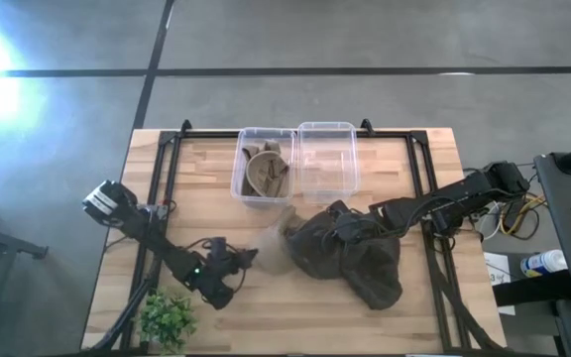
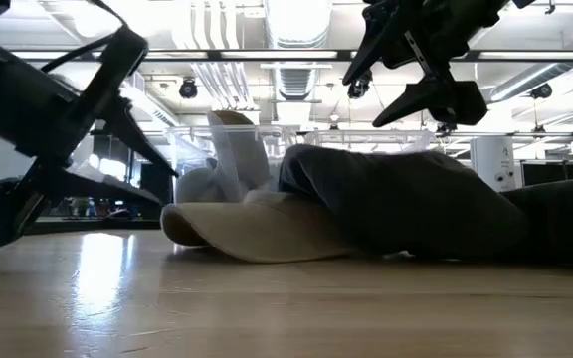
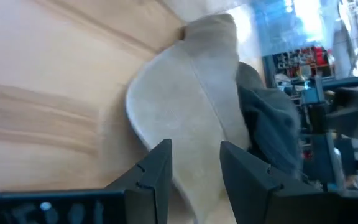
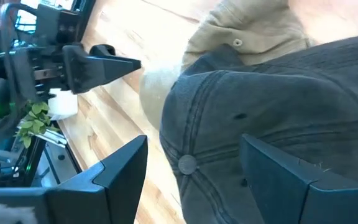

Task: Pick & Place hat
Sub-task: Put the brown cap into the left transparent bin

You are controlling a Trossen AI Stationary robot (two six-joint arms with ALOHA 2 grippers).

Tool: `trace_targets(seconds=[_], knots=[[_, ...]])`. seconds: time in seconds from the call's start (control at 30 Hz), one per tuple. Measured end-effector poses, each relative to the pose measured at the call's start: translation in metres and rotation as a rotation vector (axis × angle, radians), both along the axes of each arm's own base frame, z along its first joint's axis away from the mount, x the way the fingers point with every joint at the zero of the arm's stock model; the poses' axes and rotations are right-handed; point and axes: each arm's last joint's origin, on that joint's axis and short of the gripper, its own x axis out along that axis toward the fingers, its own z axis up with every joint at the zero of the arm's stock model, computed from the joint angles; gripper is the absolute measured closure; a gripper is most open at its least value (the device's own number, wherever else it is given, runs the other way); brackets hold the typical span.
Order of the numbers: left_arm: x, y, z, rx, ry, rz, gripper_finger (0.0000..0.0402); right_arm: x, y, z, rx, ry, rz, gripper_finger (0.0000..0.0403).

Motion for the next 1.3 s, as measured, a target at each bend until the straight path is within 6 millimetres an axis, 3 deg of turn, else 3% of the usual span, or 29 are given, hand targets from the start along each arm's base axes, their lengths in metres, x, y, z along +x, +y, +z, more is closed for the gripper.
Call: trace_targets(seconds=[0.2, 0.33, 0.47, 0.77, 1.0, 1.3], knots=[[0.012, 0.004, 0.005, 0.024, -0.027, -0.019, 0.0274, -0.001, 0.001, -0.001, 0.032, 0.017, 0.03, 0.0156], [0.013, 0.002, 0.003, 0.005, 0.091, -0.179, 0.0274, -0.001, 0.002, -0.001, 0.042, 0.021, 0.037, 0.0156], [0.004, -0.009, 0.012, -0.011, 0.115, -0.295, 0.0274, -0.001, 0.002, -0.001, 0.03, 0.019, 0.031, 0.0156], [-0.019, -0.028, 0.047, 0.008, -0.008, -0.366, 0.0274, 0.001, 0.003, 0.001, -0.043, -0.011, 0.101, 0.0156], [-0.023, -0.047, 0.017, -0.289, 0.098, -0.417, 0.0274, 0.016, 0.008, -0.028, 0.017, 0.067, 0.127, 0.0156], [-0.01, -0.036, -0.006, -0.23, 0.007, -0.166, 0.0273, 0.032, 0.01, -0.046, 0.005, 0.112, 0.119, 0.0156]])
